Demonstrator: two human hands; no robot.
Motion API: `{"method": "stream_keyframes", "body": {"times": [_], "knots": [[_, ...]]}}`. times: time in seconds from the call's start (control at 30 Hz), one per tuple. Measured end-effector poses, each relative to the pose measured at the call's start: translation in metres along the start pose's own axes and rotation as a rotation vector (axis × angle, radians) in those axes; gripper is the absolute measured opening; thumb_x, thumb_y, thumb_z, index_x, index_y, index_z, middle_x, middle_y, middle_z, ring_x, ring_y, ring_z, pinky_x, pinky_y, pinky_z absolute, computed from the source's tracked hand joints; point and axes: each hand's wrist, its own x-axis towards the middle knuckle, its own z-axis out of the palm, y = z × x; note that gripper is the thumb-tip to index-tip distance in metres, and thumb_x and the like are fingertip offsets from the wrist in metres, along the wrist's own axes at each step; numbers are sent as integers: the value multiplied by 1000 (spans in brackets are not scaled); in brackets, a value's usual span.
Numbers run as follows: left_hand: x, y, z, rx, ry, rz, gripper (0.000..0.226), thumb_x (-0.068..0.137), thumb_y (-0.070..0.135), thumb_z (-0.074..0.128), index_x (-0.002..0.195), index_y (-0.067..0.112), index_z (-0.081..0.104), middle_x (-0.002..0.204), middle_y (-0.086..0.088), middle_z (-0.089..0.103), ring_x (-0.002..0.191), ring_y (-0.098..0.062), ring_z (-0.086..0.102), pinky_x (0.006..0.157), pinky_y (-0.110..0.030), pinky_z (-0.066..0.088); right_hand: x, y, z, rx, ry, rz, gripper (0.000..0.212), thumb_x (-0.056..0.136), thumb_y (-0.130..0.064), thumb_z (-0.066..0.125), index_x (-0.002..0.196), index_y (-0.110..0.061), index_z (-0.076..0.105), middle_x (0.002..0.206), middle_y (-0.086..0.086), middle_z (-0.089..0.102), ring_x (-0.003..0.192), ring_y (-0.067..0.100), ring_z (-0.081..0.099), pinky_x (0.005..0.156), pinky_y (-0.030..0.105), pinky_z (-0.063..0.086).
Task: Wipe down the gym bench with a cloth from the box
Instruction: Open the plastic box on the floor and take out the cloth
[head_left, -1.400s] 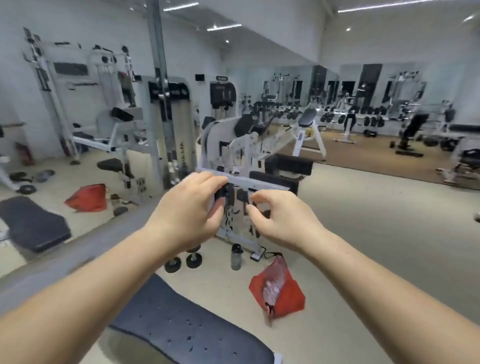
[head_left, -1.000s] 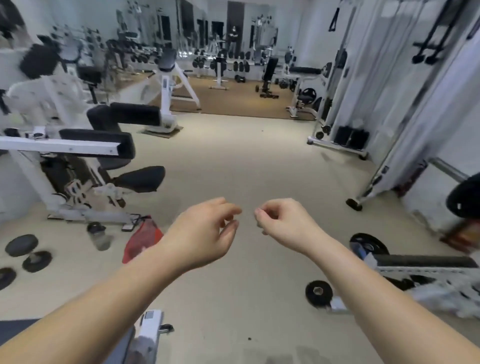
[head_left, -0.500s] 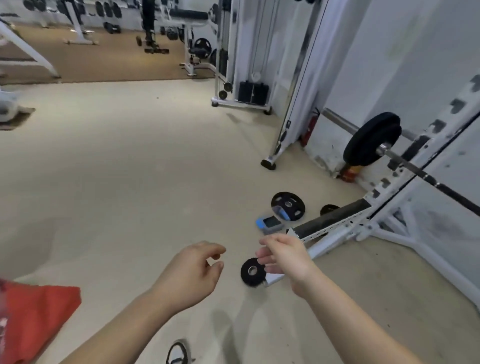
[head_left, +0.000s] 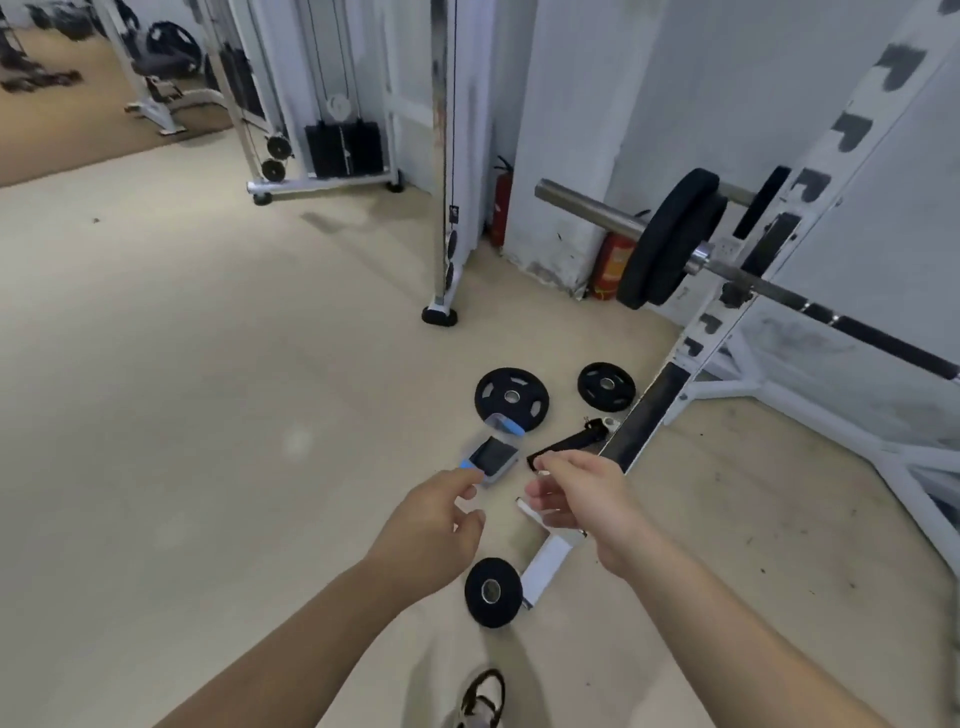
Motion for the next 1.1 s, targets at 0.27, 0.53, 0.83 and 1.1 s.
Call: {"method": "stream_keyframes", "body": {"times": [0.27,0.53,0.83,1.1], "knots": [[187,-24,-7,171,-198,9,45,96,28,56,141,32,49,126,15,57,96,-7,64,91,-27,52,175,-42,-11,93,95,118,18,98,-21,61,102,-8,74,79,10,78,72,21,71,64,34,57],[352,-75,-18,153,-336,-106,40,96,22,55,135,30,56,108,23,60,79,-8,69,66,-14,52,309,-75,-1,196,219,194,16,102,-23,57,107,-16,71,92,16,79,75,23,69,73,39,56],[543,-203,0,290,-556,-143,53,95,24,55,146,30,43,132,7,60,102,-14,65,89,-30,53,485,-22,75,385,461,328,21,103,-28,53,113,-19,69,88,10,79,73,22,70,77,40,61],[644,-337,126,385,-680,-148,46,96,24,53,142,20,49,135,-2,59,108,-25,65,94,-38,55,637,140,124,454,561,455,12,104,-21,51,101,-20,63,89,10,66,77,24,61,70,36,53]]}}
